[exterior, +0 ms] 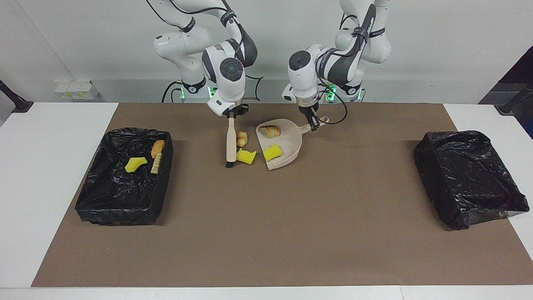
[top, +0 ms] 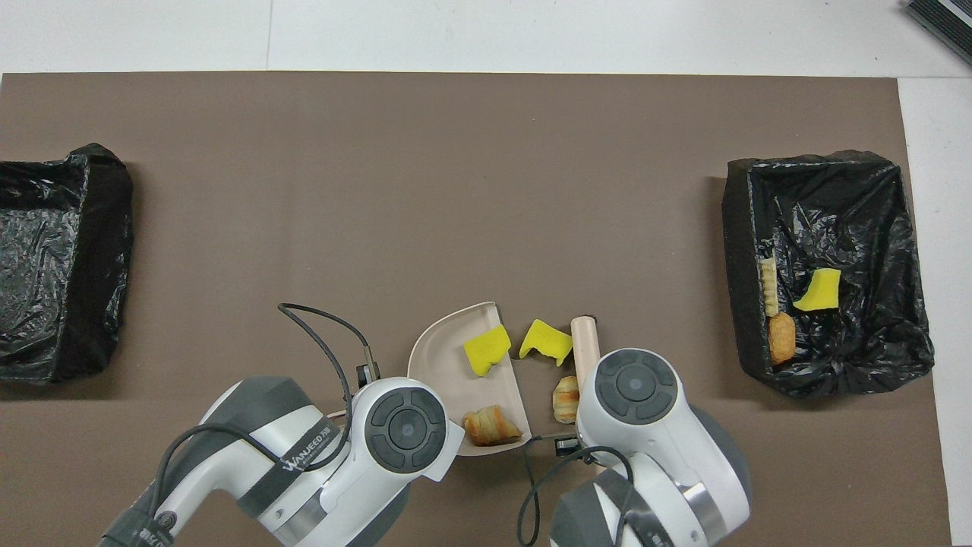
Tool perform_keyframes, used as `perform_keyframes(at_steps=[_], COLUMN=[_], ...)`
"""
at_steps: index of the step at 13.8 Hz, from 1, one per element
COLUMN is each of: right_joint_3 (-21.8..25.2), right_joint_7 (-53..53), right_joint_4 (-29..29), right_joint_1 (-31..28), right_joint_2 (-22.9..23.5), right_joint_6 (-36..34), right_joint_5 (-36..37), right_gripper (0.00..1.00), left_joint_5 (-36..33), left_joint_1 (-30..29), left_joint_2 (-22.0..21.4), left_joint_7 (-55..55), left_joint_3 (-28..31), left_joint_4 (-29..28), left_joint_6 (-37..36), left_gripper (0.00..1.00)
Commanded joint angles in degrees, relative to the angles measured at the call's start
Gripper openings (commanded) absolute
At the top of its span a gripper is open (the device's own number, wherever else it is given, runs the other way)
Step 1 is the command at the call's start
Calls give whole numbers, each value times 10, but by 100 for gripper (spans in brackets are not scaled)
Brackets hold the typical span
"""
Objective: Sweep and dump trash in bin
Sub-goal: 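Sweep the sponge and crust into the dustpan with the right gripper, then brush the remaining pieces deeper into the dustpan with the right gripper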
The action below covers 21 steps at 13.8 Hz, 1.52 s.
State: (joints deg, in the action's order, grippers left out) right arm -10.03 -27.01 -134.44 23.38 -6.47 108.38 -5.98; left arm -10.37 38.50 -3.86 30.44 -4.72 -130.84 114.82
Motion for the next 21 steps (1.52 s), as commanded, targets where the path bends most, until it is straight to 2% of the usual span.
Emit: perform_keyframes(at_steps=[1, 5, 7, 12, 21], right_joint_3=[-1, -1, -1, -2, -1], right_joint_7=[-10, -44, -79, -101, -100], right_joint_4=[-12, 14, 42, 79, 135], right_joint_1=[37, 91, 115, 118, 119], right_joint_2=[3, 7, 20, 40, 47], right_joint_6=[43, 59, 59, 59, 53], right_joint_5=[-46, -100, -104, -122, -116], right_gripper=[0, 0, 0, 0, 0], left_joint_5=[6, 6, 6, 6, 6], left_joint_1=[-2, -8, -21, -39, -50], left_joint_2=[-4, -5, -5, 2, 3], left_joint_7=[19, 33, 53, 90, 91], left_joint_3=[2, 2, 2, 2, 2], left_joint_4=[-11, -18, -31, -33, -33], left_joint_6=[16, 26, 58, 91, 98], left_gripper=[0, 0, 0, 0, 0])
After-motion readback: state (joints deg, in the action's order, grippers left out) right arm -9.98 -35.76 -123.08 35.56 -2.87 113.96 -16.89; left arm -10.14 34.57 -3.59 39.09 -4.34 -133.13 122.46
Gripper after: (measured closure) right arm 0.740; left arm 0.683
